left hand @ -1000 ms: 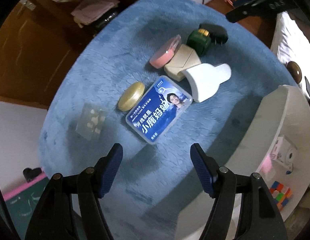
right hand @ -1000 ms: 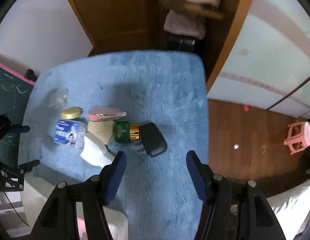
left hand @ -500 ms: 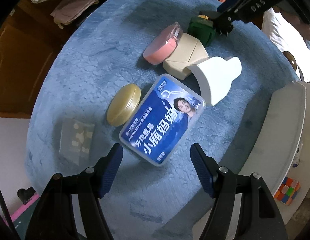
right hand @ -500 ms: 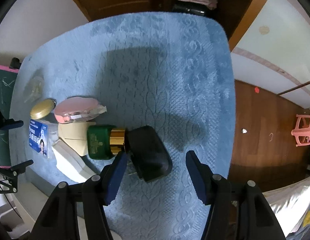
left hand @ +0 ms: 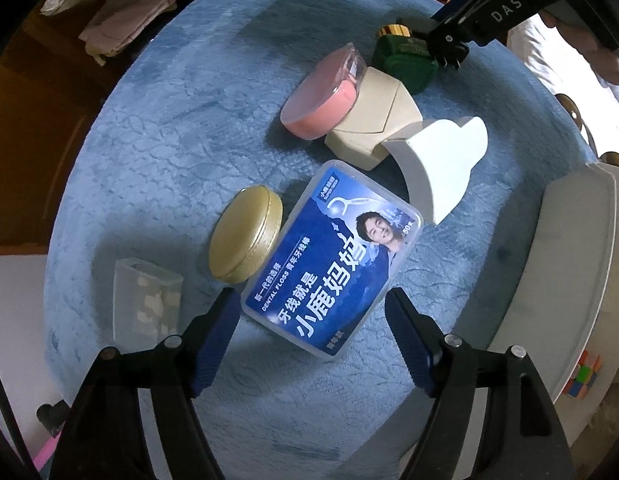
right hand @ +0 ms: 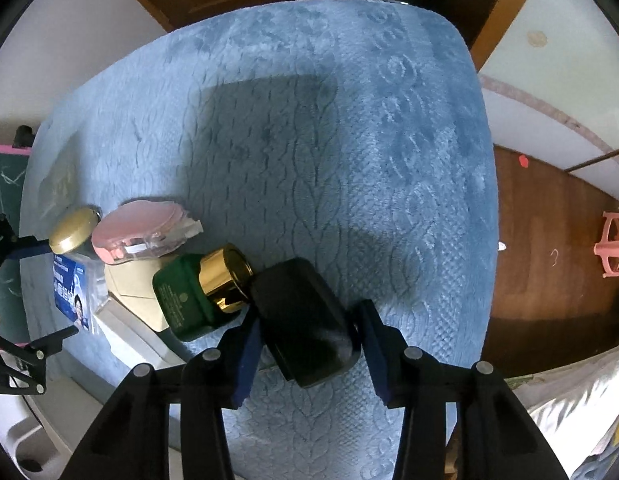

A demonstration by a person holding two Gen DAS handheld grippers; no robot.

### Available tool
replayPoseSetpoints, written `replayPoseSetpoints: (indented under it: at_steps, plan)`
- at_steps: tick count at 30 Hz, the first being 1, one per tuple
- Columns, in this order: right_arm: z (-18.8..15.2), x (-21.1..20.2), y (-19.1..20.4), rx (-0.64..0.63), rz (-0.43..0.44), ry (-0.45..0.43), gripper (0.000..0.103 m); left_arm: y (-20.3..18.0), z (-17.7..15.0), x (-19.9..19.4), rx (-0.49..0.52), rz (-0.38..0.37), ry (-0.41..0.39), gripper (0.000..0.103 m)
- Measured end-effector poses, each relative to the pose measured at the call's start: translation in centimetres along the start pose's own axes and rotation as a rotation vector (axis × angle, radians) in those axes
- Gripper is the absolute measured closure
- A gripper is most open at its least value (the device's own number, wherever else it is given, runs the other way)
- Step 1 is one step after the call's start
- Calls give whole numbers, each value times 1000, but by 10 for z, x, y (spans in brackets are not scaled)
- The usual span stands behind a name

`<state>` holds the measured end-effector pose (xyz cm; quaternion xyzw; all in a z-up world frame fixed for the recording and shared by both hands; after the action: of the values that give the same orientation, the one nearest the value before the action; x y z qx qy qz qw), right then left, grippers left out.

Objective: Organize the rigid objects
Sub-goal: 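Reach the right tool to the black plug while the left tool approaches the blue box, then close the right tool on the black plug while the left tool grasps the blue box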

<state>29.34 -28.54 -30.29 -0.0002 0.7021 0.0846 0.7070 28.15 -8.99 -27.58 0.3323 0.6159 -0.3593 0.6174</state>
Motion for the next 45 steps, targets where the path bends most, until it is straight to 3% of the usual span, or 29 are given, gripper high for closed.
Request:
replayPoseSetpoints:
  at_steps: [6, 13, 22, 27, 33, 38, 45]
  plan:
    - [-7, -11, -10, 39, 21, 12, 57, 18, 10, 6, 10, -62, 28, 25]
    - [-16, -17, -21, 58, 42, 5, 57, 15, 19, 13, 77, -58, 53, 25]
    - [-18, -8, -22, 55, 37, -2, 57, -13, 29, 26, 193, 14, 48, 24]
    - [-21, -2, -10, 33, -2, -1, 57, -32, 35, 40, 246, 104, 54, 24]
    - [-26, -2, -1, 40, -17, -6, 57, -42, 29, 38, 205, 140, 48, 34]
    - [-39, -9, 0, 69, 41, -21, 57, -53, 12, 29, 163, 183, 41, 36]
    - [-60, -33, 5, 83, 95, -51, 57, -50, -7, -17, 3, 204, -29, 36]
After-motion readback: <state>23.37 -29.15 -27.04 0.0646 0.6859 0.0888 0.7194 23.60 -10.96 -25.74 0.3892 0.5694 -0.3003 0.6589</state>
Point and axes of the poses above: each gripper's, at about its wrist camera, not at the fingertips, and x roughly the way its jaws point, y to its left, z to its top, the point moved 2 cm from there along x, roughly the way its jaws point, and after that the axes turned 6 degrees about -x, right-handed, at the moved point
